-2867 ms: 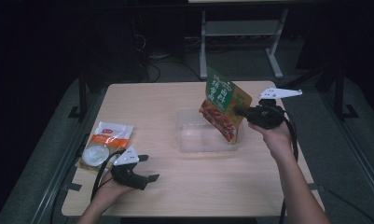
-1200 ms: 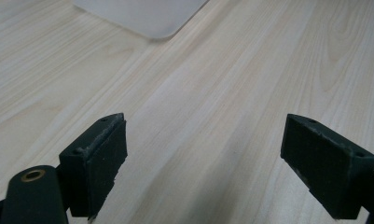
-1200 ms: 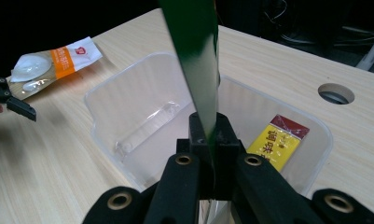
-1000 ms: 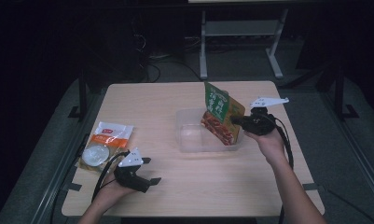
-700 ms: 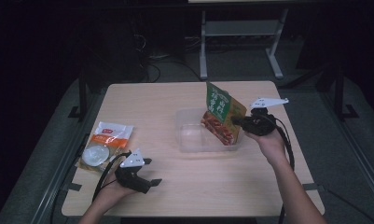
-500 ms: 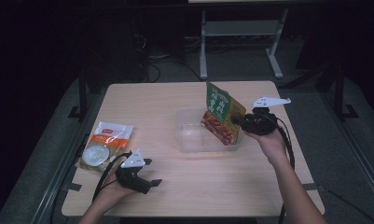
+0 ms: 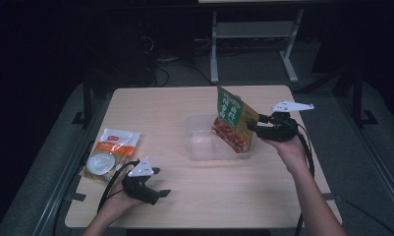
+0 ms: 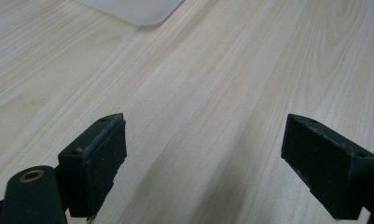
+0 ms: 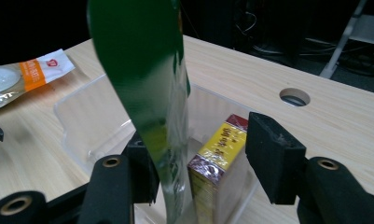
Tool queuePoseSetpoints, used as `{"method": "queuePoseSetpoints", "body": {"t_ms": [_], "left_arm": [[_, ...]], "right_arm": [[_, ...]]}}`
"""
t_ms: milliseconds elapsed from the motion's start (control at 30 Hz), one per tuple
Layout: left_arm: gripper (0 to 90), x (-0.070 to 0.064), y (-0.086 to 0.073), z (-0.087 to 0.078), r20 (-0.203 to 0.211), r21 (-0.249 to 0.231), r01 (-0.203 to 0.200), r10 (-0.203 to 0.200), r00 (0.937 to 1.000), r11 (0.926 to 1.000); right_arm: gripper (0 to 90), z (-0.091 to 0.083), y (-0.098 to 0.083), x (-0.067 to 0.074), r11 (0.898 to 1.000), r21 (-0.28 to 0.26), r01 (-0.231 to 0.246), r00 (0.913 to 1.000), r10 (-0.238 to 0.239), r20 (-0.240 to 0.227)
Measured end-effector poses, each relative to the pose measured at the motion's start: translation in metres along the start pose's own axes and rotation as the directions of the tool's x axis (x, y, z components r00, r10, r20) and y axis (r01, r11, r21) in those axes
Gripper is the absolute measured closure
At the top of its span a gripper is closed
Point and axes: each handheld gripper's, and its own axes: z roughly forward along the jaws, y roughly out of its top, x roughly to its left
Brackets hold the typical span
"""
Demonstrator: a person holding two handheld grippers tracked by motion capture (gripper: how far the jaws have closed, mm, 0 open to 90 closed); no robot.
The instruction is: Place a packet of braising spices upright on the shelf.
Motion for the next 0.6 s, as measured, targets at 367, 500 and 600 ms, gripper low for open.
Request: {"method": "queuePoseSetpoints", "body": {"t_ms": [367,500,600], "left_arm": [[13.6,0.001,0.001,-0.003,0.013,0.002,0.027,-0.027,0.9996,0.9996],[13.2,0.004,0.0,-0.004,0.024,0.007,0.024,-0.024,0.9994,0.9997],[13.2,0.005,0.0,-0.004,0.02,0.008,0.032,-0.033,0.9993,0.9994]], "right_arm": [[39.8,-0.025,-0.014,0.01,0.999,0.03,0.015,0.9993,-0.014,-0.035],[39.2,-0.036,-0.032,0.015,0.998,0.055,0.032,0.9987,-0.03,-0.042],[38.2,-0.041,-0.045,0.019,0.997,0.066,0.04,0.9978,-0.037,-0.056]]}}
